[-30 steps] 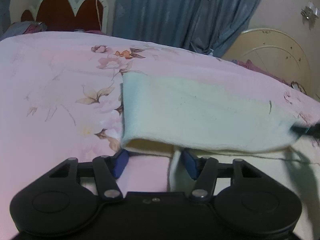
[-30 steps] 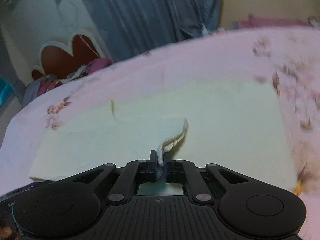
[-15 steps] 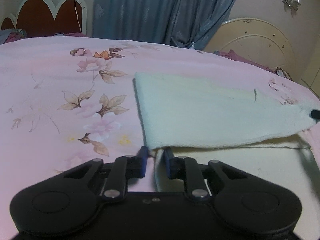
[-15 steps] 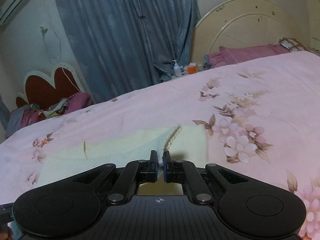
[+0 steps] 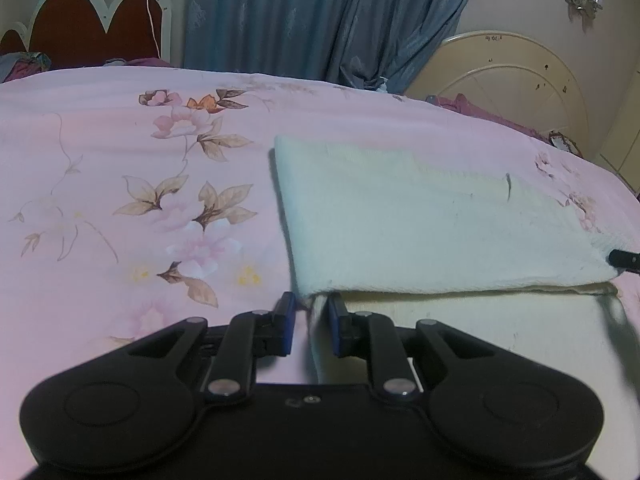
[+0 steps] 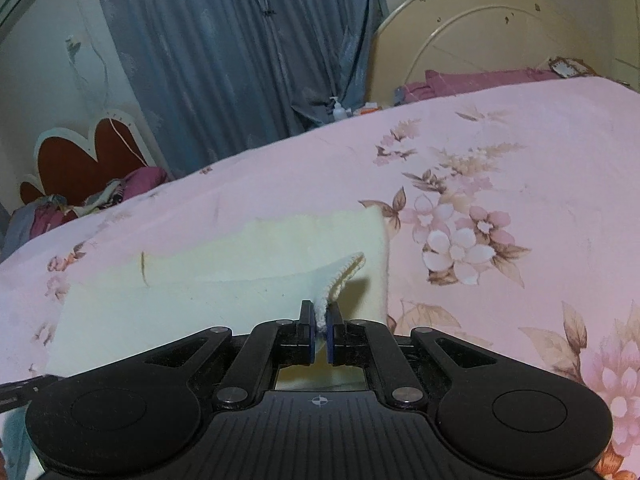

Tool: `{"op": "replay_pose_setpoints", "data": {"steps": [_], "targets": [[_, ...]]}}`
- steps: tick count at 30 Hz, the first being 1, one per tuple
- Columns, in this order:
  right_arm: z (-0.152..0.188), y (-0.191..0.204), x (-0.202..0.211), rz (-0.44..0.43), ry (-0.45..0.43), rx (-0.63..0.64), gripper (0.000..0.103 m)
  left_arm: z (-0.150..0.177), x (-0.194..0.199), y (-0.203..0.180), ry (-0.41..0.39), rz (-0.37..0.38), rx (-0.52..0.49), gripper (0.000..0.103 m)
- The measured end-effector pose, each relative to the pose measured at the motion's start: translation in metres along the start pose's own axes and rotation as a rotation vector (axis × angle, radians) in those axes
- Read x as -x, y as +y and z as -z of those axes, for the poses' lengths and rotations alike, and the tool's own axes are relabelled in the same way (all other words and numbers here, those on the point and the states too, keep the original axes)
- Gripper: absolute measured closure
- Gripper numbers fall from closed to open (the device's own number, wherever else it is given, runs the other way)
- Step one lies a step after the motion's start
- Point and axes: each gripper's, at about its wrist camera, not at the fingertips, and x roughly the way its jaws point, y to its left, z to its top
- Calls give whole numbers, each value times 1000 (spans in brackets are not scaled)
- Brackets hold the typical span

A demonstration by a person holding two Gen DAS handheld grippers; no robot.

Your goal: Fold small clothes

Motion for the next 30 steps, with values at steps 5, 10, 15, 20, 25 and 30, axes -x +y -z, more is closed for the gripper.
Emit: {"op": "replay_pose_setpoints", "data": {"steps": [5,10,15,20,25,30], "targets": [[10,-4,-6,15,32,-4,99,-1,-2,0,7,-2,-6,86],[13,-9,-13,56,62,-9,96,-3,4,2,43,5,-25,71],[7,4,21,91,-76,50,50,-2,45,-3,-107,-26,-12,54],[15,28,-3,10,8,165,87,-6,16,-33,-108,85,-37,54],[20,11,-16,90,64,160,88,-3,-4,-21,-23,144,45,53],[-2,8,-19,53,24,149,88,-37,-16,-30,-105,120,-19,41]]}}
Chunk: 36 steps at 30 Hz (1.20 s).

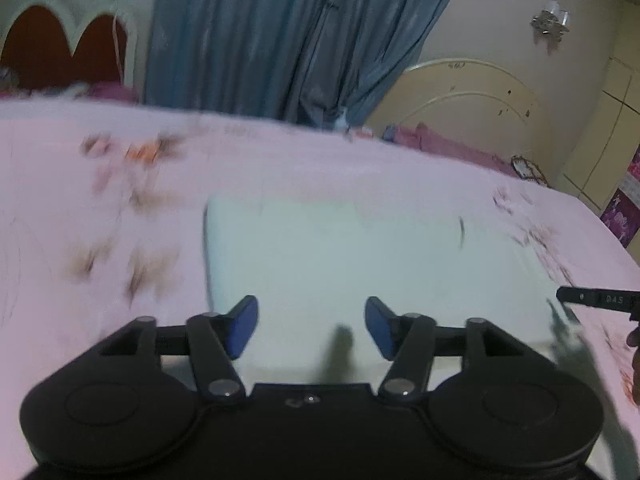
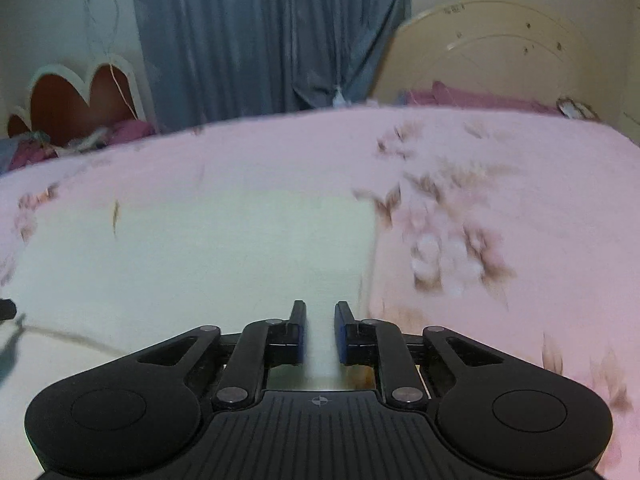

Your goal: Fold small clothes

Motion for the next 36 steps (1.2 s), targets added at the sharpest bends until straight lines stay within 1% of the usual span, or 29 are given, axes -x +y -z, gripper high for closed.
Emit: {"op": "replay_pose_setpoints", "data": {"steps": [2,4,6,7,8,9,10,11,12,14,15,16,17,18,19,20,21,22,23,24,25,26,27,28,29,30,31,33,36], "targets": [[-11,6,-14,-36,9,3,88,-20,-27,-1,1,4,-19,38],[-18,11,-30,-29,24,43,88,-33,-55,8,38,-16,-25,35],[-20,3,-44,45,59,45,88,-38,-74,28,69,-55,2,39],[-19,-3,-47,99,65,43,88,-39,-75,38,63,-46,27,40],[-20,-10,-48,142,68,30,88,-42,-72,46,60,-30,57,44],[-20,-16,-44,169,72,12,88,-44,-65,50,60,-41,84,44],[-22,-18,-39,161,62,-8,87,-44,-58,46,46,-69,91,43],[-23,-14,-32,136,33,-22,87,-43,-51,36,26,-77,77,43],[-25,-5,-27,105,8,-18,87,-42,-45,25,2,-46,49,39],[-28,26,-24,-6,-12,11,87,-36,-39,-13,-31,12,-27,30],[-28,44,-29,-65,4,39,80,-31,-40,-31,-28,34,-74,30],[-27,62,-35,-99,22,70,48,-25,-44,-50,-12,52,-122,30],[-25,78,-38,-124,20,108,35,-19,-49,-64,7,59,-149,30],[-22,91,-40,-151,12,147,32,-14,-54,-73,29,68,-152,37],[-19,100,-43,-145,20,171,47,-10,-60,-77,58,71,-147,37],[-17,102,-48,-144,50,183,58,-5,-66,-79,85,66,-147,37],[-14,98,-54,-134,74,176,68,0,-69,-81,85,46,-165,36],[-12,92,-53,-133,67,170,74,4,-68,-80,64,23,-192,35],[-13,84,-52,-100,64,166,79,6,-65,-77,56,-4,-205,35],[-14,73,-49,-43,56,155,87,5,-66,-69,53,-29,-202,35],[-15,61,-45,36,50,144,87,6,-60,-63,47,-53,-202,36],[-15,50,-41,78,51,131,87,8,-52,-57,42,-75,-205,37],[-16,40,-33,71,54,100,87,10,-43,-55,44,-70,-204,37],[-16,33,-22,41,44,73,87,12,-35,-56,41,-49,-206,36],[-14,34,-9,-6,30,71,87,17,-24,-59,29,-14,-216,32],[-11,38,0,-57,27,86,87,21,-14,-67,14,22,-234,26],[-9,50,5,-106,26,103,87,25,-8,-75,12,43,-247,26],[3,67,11,-185,41,135,87,33,-6,-89,24,39,-237,28],[21,87,6,-197,82,170,87,39,-15,-98,49,14,-180,28]]}}
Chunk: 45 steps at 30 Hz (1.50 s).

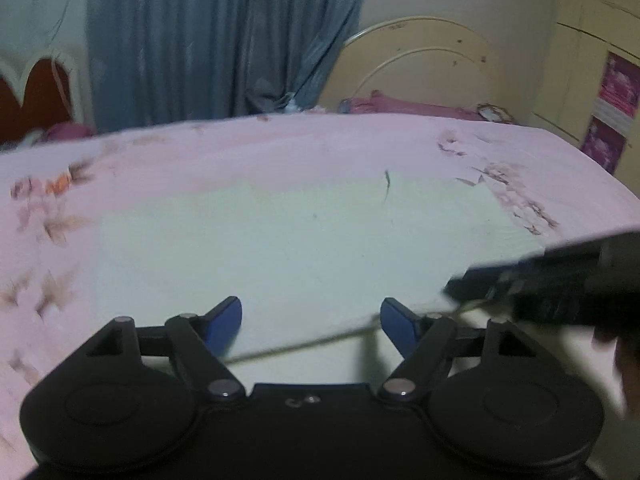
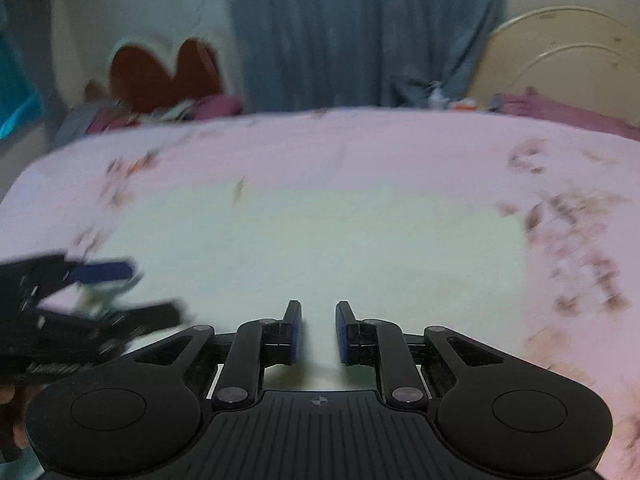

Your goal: Fold small clothes

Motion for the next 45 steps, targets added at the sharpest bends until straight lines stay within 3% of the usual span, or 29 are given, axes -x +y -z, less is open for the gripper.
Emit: {"op": "replay_pose_setpoints", "data": {"steps": [2,7,9,12,15,19,22,26,29,33,37,40,41,42,43,45], "targets": [[7,5,-4,7,3,-1,87,7,-10,-3,17,-33,22,26],[10,0,-5,15,-6,23,87,17,-4,-12,2,-88,-48,23],[15,-10,-1,82,-16,41,87,20,5,-1,2,-117,-41,26],[22,-48,12,209,-29,-39,87,27,16,33,-8,-182,15,29],[27,-74,20,221,-27,-97,87,31,21,51,-2,-133,42,30],[18,-68,30,226,-58,-78,87,27,26,43,0,-140,18,29],[21,-71,14,270,5,-79,87,29,21,45,40,-141,13,28],[20,-66,29,276,-51,-78,87,30,24,45,30,-135,15,27],[26,-72,15,305,22,-83,87,33,23,48,32,-122,15,26],[24,-70,29,309,-21,-127,87,33,25,51,32,-105,12,26],[28,-59,46,308,-47,-146,86,34,29,50,36,-105,-2,15],[32,-49,53,294,-31,-130,86,36,33,48,39,-111,-9,14],[33,-46,53,286,-26,-125,85,37,35,47,40,-113,-8,14],[34,-44,57,284,-31,-123,70,38,37,46,40,-115,-5,14],[35,-43,59,284,-45,-122,47,39,38,46,39,-117,-4,13],[36,-41,66,265,-65,-116,40,41,43,45,39,-124,-4,13]]}}
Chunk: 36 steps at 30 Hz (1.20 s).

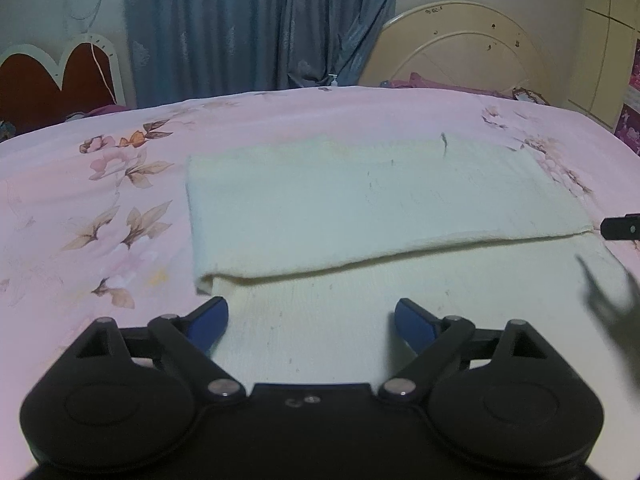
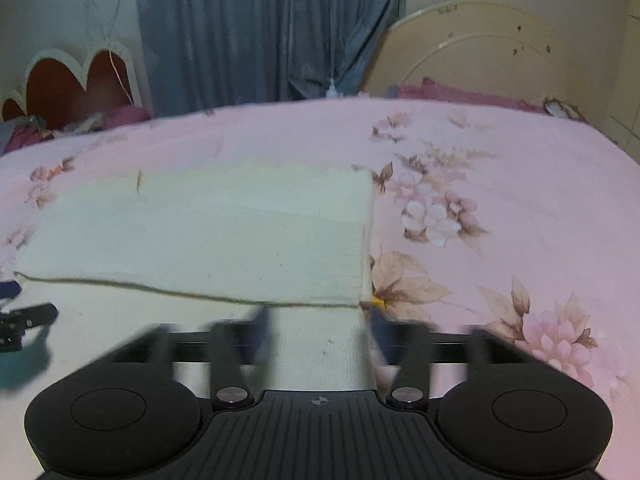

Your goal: Fold small clothes

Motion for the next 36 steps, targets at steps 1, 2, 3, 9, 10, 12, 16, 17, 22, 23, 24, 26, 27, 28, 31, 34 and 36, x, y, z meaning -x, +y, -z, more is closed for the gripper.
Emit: {"op": "replay_pose_setpoints", "data": {"steps": [1,2,3,9,10,12,16,17,22,23,24,26,27,28,31,34,36], "targets": [[0,0,2,-4,-1,3,41,1,2,-1,1,-6,0,13],[0,0,4,-8,-3,6,41,3,5,-1,2,-12,1,14],[1,-2,6,-17,-3,2,41,5,9,-2,2,-18,2,14],[16,-19,40,-66,-32,-30,43,27,42,-6,7,-65,-10,20],[21,-24,48,-79,-29,-31,55,33,50,-7,8,-73,-11,20],[35,-35,66,-92,-21,-29,62,45,66,-10,6,-94,-21,20],[73,-61,106,-143,9,-49,62,77,100,-12,26,-95,-7,31],[83,-65,113,-151,20,-55,62,86,107,-11,43,-86,4,37],[137,-79,135,-178,121,-121,62,125,147,-10,52,-64,88,41],[144,-80,139,-193,127,-138,62,130,153,-12,55,-62,97,41],[152,-81,143,-224,138,-161,62,135,159,-13,59,-51,111,41],[163,-82,149,-267,154,-186,62,146,172,-12,64,-22,157,41],[169,-82,153,-281,159,-188,62,150,177,-10,68,-11,179,42],[173,-82,156,-298,163,-189,62,156,183,-8,72,5,208,42],[183,-88,166,-344,169,-219,62,170,198,0,80,62,284,46],[194,-95,171,-391,180,-273,62,183,210,7,93,125,353,53],[201,-97,175,-419,184,-313,62,189,214,12,99,163,396,55]]}}
